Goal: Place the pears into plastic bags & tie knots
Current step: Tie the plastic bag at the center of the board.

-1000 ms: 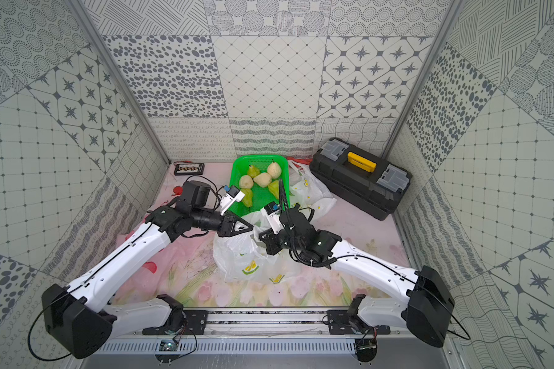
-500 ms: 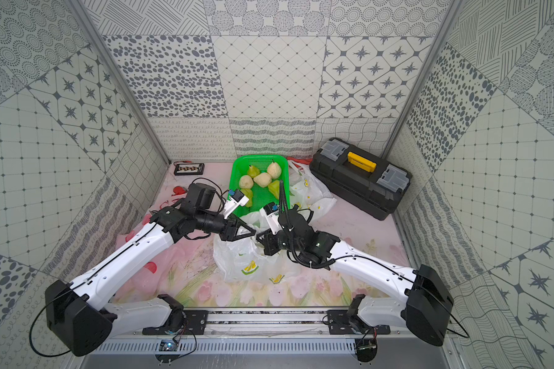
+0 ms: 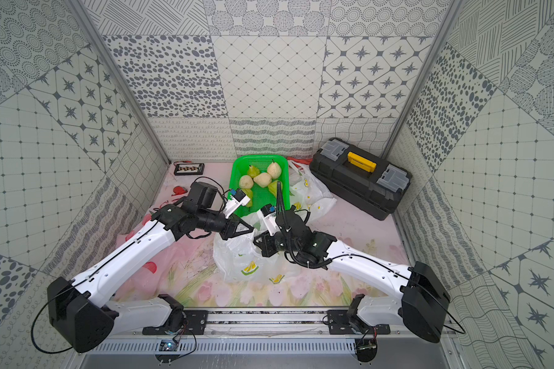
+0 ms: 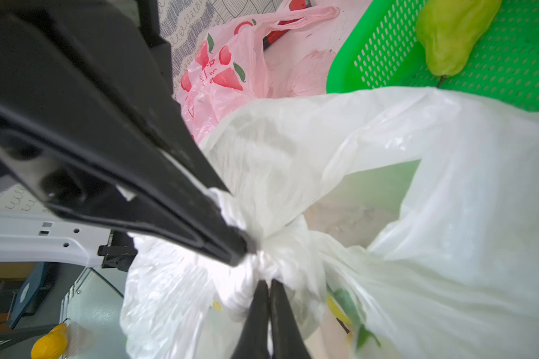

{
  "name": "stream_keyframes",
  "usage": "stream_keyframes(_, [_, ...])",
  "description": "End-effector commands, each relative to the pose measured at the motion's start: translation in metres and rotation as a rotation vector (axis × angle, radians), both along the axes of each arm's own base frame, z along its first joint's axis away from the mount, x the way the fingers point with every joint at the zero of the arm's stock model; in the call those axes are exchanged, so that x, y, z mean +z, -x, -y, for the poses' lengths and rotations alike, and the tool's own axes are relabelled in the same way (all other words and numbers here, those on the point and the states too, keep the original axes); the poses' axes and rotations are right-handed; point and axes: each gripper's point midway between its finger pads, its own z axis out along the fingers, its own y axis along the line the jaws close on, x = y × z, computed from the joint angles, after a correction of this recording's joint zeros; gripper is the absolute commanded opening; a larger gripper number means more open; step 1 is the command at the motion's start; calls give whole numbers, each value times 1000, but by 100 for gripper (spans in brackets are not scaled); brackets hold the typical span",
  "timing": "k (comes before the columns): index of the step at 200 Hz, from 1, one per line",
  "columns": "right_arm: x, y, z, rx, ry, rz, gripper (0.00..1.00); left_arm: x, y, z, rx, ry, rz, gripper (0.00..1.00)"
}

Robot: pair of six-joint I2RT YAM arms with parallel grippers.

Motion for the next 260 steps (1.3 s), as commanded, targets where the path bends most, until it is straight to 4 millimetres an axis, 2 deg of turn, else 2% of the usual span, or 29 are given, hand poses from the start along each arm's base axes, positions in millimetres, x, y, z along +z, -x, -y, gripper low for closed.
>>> stream_keyframes(1, [39,-4,20,16,-83,27,20,12,-2,-5,-15,10,168,0])
stream_keyframes(17, [55,-9,39,18,-98,53,26,21,1,-6,-25,50,249,0])
stream_keyframes(33, [61,-11,49,40,-49,117,32,30,4,-6,-38,91,320,0])
stream_keyframes(57, [53,0,40,162,67,155,49,41,10,-6,-62,136,402,0])
stream_keyframes(75, [44,2,32,229,151,166,57,45,12,-6,-78,140,425,0])
stream_keyframes(99, [41,-4,24,275,194,174,60,45,14,-5,-97,135,422,0])
stream_keyframes(127, [40,1,12,354,207,171,60,45,18,-3,-116,139,413,0])
stream_keyframes(162, [30,5,-2,419,203,137,61,47,21,-2,-133,148,421,0])
stream_keyframes(187, [21,4,-8,439,214,125,54,49,22,-1,-140,155,428,0])
stream_keyframes(207, [17,1,-11,438,229,126,45,50,22,0,-141,156,426,0])
stream_keyframes(252, [19,-21,-10,319,255,203,1,49,17,-1,-102,141,408,0])
stream_keyframes(260, [22,-27,-8,281,250,233,0,48,16,-3,-88,134,399,0])
